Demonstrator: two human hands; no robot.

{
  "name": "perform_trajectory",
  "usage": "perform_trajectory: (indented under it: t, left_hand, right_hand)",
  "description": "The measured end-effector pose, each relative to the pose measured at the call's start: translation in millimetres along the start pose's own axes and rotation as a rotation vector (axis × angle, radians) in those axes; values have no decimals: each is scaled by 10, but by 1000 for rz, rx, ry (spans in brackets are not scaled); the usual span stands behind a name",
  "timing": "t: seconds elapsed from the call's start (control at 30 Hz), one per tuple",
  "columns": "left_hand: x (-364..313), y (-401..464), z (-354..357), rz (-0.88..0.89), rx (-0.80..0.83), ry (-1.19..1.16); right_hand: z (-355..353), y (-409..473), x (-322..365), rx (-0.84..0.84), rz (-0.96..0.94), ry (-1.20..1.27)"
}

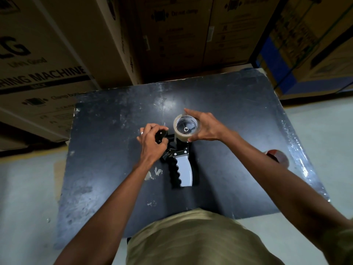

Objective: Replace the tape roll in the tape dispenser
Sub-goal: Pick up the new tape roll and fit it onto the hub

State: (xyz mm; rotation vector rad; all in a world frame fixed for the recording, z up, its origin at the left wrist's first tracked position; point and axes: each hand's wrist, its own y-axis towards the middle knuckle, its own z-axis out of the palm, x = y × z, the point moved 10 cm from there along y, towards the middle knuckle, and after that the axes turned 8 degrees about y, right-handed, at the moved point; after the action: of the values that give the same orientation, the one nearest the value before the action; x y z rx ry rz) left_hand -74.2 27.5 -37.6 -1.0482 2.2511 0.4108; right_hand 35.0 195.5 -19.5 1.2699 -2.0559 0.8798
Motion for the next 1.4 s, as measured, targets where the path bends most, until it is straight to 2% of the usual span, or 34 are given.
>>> perform_trajectory:
  t: [0.1,0.2,0.37,0.63,0.8,1.1,1.4]
  left_hand:
    - [-111,88,-8,37,69,17]
    - [-353,165,80,170,164,126]
    - [-573,257,231,281,231,237]
    - [-605,344,219,294,295,237]
    - [-549,503,197,225,325,150]
    - [-641,591,292,206,468,234]
    - [-695,480,294,179,444,265]
  right_hand:
    - [9,-4,-12,-2,4,1]
    - [-3,-1,-17,-8,3,-14]
    - [-25,13,8,-24,1,-70]
    - [-150,-24,136,24,29,-139]
    - [-184,-8,180,50,50,-153]
    - [-195,77,111,29,129,-181]
    - [-167,62,68,-14,175,-227]
